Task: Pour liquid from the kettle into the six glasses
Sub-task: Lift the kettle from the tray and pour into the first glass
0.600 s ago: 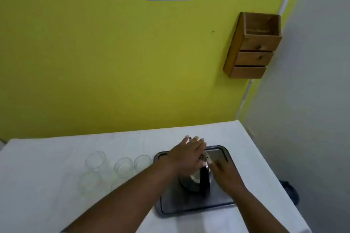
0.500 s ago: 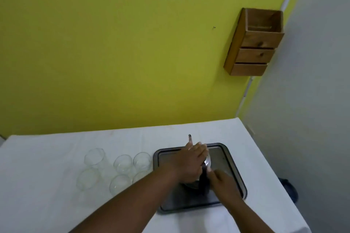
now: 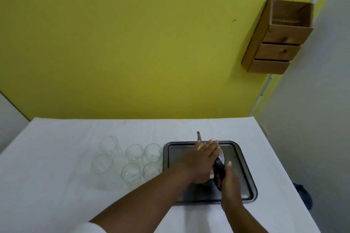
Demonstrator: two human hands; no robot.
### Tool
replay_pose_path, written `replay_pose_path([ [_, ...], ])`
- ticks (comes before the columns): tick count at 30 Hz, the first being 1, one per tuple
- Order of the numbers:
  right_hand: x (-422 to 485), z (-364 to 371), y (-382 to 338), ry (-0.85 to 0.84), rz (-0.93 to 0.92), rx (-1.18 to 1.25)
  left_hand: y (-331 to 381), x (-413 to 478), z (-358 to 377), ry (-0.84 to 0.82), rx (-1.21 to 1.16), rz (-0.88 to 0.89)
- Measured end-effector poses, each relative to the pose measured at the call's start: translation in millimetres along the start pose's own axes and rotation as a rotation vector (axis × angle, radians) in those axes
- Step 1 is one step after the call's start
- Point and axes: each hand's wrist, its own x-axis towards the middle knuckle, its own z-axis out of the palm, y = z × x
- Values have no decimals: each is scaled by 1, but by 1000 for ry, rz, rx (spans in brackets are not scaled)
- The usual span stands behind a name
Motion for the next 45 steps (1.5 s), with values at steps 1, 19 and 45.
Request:
replay_pose_path([
  [1, 6, 0, -2, 23, 17, -6, 0, 0, -1, -1, 3, -10],
  [19, -2, 20, -108, -69, -281, -231, 16, -52, -60, 449, -28, -299],
  [45, -88, 136, -123, -446, -558, -625, -37, -181, -67, 473, -54, -651],
])
